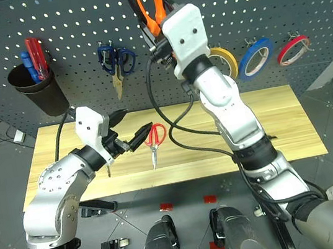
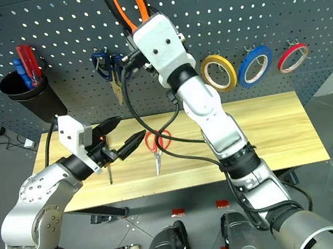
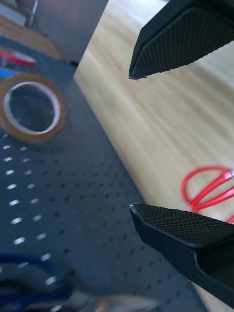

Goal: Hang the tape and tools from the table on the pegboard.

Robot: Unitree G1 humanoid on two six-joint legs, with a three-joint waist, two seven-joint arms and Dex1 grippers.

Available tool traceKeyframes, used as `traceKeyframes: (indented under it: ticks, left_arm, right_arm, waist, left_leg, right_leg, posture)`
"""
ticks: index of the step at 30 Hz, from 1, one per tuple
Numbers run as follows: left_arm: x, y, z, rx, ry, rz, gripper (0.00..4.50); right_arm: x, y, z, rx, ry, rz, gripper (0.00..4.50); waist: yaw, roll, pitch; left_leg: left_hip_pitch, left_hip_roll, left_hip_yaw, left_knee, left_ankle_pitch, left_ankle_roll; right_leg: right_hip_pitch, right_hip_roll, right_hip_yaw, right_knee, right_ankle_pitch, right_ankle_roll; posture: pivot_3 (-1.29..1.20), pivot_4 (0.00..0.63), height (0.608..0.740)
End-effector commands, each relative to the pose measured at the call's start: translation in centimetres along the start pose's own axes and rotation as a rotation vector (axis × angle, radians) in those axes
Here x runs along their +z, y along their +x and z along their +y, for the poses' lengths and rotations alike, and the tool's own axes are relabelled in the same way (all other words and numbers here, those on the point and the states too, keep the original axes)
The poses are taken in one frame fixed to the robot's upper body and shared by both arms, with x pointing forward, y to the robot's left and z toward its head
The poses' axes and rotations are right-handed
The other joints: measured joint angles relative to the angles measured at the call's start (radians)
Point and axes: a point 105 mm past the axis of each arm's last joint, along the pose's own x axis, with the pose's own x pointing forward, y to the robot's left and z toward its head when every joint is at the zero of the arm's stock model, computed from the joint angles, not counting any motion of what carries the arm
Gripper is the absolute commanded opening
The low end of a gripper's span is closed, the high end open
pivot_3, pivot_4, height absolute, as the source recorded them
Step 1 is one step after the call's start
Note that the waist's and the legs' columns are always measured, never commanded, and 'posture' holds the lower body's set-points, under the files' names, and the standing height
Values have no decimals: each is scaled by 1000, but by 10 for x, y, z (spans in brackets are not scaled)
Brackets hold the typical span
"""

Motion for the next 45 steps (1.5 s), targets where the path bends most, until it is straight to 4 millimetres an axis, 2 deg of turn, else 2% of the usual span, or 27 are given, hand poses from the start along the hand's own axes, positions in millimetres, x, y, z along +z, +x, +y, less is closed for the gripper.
traceKeyframes:
  ticks: [1,5,9,12,19,25,30,34,40,45]
  left_arm:
    - [6,6,4,30,35,-5,4273]
    - [12,18,16,85,37,-7,4273]
    - [20,26,15,66,46,-28,4273]
    - [21,32,13,50,55,-31,4273]
    - [13,38,8,30,58,-21,4273]
    - [13,42,8,27,67,-26,4273]
    - [12,43,8,27,71,-26,4273]
    - [6,43,6,23,70,-11,4273]
    - [-3,43,7,46,38,7,4273]
    - [-9,46,9,71,-9,13,4273]
  right_arm:
    - [17,18,-11,-50,-23,-110,2623]
    - [10,35,-18,-73,-94,-128,2623]
    - [5,41,-24,-96,-109,-130,2623]
    - [-9,41,-24,-102,-101,-90,2623]
    - [-50,27,-23,-134,-124,20,2623]
    - [-52,28,-27,-161,-129,35,2622]
    - [-71,21,-22,-152,-129,112,2622]
    - [-104,7,-21,-165,-49,283,2622]
    - [-130,-8,-19,-176,69,416,2622]
    - [-141,-18,-19,-188,126,490,4195]
  waist:
    - [0,0,0]
    - [0,-1,1]
    - [2,-1,1]
    - [2,-2,1]
    - [4,-2,1]
    - [11,-1,2]
    - [12,-1,2]
    - [14,-1,2]
    - [20,-1,2]
    - [29,-2,1]
  left_leg:
    - [0,0,1,0,0,0]
    - [-1,0,2,-1,0,0]
    - [-1,0,2,-1,0,0]
    - [-1,0,2,-1,0,0]
    - [0,1,2,0,0,0]
    - [0,0,2,1,0,0]
    - [0,1,2,1,0,0]
    - [0,1,2,1,0,0]
    - [4,1,1,2,0,0]
    - [5,2,0,2,3,0]
  right_leg:
    - [0,0,1,0,0,0]
    - [-1,0,1,-1,0,0]
    - [-1,0,1,-1,0,0]
    - [-1,0,1,-1,0,0]
    - [-1,0,2,0,0,0]
    - [-1,0,2,0,0,0]
    - [-1,0,2,1,0,0]
    - [-1,0,2,1,0,0]
    - [3,0,1,2,1,-2]
    - [4,0,0,2,4,-3]
  posture:
    - [-127,248,740]
    - [-104,254,740]
    - [-99,259,740]
    - [-94,267,740]
    - [-90,284,740]
    - [-92,291,740]
    - [-91,291,740]
    - [-94,293,740]
    - [-110,291,740]
    - [-118,287,740]
